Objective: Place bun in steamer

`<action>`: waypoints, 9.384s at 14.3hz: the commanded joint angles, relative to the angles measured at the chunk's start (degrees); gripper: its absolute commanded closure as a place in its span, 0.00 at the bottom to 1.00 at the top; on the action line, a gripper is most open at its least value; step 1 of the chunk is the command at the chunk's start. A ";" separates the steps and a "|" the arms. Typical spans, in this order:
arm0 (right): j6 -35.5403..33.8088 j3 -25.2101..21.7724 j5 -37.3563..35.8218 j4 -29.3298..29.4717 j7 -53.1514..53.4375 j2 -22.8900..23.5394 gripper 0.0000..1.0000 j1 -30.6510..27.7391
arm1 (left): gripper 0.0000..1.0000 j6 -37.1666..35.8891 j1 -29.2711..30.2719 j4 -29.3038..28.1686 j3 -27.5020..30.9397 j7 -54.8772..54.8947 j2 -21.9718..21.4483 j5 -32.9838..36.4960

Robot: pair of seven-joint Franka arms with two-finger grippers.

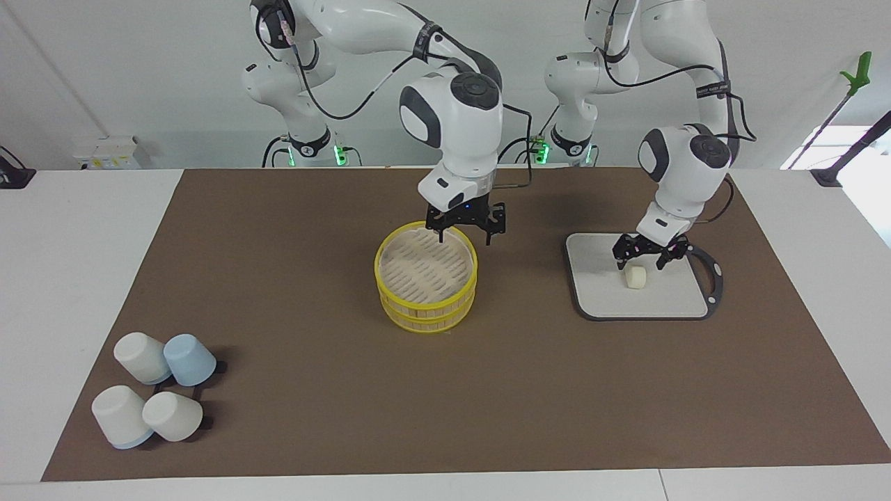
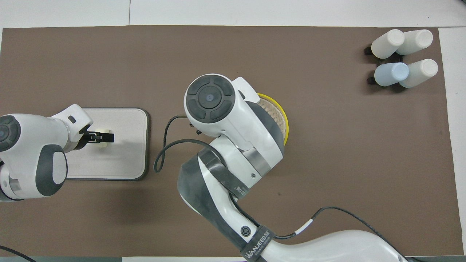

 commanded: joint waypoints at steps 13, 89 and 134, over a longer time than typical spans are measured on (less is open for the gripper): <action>13.42 -0.16 3.92 -13.34 -8.82 -2.69 0.00 -0.77 | 0.01 8.35 -0.39 -1.25 -0.13 0.91 4.48 -0.41; -7.59 -0.60 2.60 -10.79 -36.85 -13.94 1.00 -18.87 | 0.83 -21.01 -19.45 23.61 -13.58 -51.02 0.51 -1.46; -6.98 -0.51 5.41 -12.37 -46.53 -15.61 1.00 -26.52 | 0.00 -22.23 -29.93 38.74 -13.67 -56.58 18.11 12.43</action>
